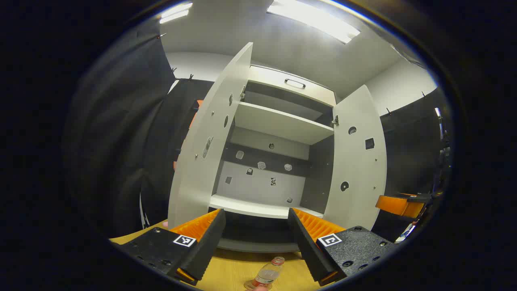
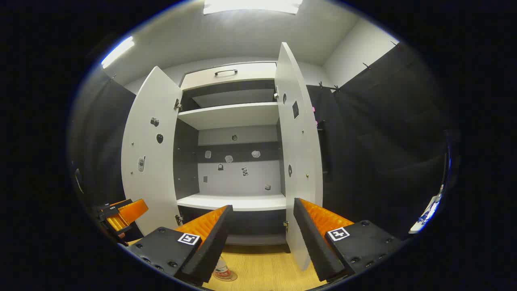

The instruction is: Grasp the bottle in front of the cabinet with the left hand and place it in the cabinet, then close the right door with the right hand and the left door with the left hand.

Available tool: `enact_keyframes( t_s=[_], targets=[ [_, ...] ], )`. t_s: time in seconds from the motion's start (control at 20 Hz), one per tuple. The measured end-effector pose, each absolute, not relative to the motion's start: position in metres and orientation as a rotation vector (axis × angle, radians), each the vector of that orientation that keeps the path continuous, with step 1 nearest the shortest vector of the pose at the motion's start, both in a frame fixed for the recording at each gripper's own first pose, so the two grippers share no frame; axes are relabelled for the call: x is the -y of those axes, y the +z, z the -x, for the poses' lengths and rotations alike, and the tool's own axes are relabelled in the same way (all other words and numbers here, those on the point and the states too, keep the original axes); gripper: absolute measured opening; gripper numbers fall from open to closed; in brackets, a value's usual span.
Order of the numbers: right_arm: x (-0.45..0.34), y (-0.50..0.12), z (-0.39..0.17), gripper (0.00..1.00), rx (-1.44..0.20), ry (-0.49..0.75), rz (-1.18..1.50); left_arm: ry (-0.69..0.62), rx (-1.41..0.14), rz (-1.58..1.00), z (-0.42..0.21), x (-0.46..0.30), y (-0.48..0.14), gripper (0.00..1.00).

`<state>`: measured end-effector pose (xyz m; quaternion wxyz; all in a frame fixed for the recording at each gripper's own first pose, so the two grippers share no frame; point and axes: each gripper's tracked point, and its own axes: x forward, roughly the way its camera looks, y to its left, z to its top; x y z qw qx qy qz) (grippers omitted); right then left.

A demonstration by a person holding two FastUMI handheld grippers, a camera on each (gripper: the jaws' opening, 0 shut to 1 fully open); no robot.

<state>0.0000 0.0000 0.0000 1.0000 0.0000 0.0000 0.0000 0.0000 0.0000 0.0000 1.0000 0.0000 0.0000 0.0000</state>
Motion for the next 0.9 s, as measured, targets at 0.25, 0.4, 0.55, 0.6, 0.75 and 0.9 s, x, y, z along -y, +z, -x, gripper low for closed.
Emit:
enact_keyframes(
  t_s=[0.25, 0.4, 0.55, 0.6, 0.75, 0.9],
  targets=[
    [-0.002, -0.001, -0.005, 0.98, -0.002, 0.001, 0.000, 0.011, 0.002, 0.001, -0.002, -0.004, -0.002, 0.94],
    [-0.004, -0.003, -0.008, 0.98, -0.008, 0.003, -0.001, 0.010, -0.002, 0.000, -0.003, -0.004, -0.003, 0.94],
    [-0.005, -0.005, -0.011, 0.98, -0.013, 0.003, -0.001, 0.013, -0.002, 0.007, -0.004, -0.005, -0.004, 0.94],
    [-0.005, -0.007, -0.012, 0.98, -0.017, 0.004, 0.000, 0.012, -0.002, 0.009, -0.004, -0.004, -0.004, 0.94],
    [-0.005, -0.006, -0.013, 0.98, -0.015, 0.003, 0.001, 0.015, -0.006, 0.009, -0.006, -0.005, -0.007, 0.94],
    [-0.004, -0.006, -0.013, 0.98, -0.014, -0.004, 0.002, 0.021, -0.008, 0.011, -0.007, -0.008, -0.008, 0.94]
  ],
)
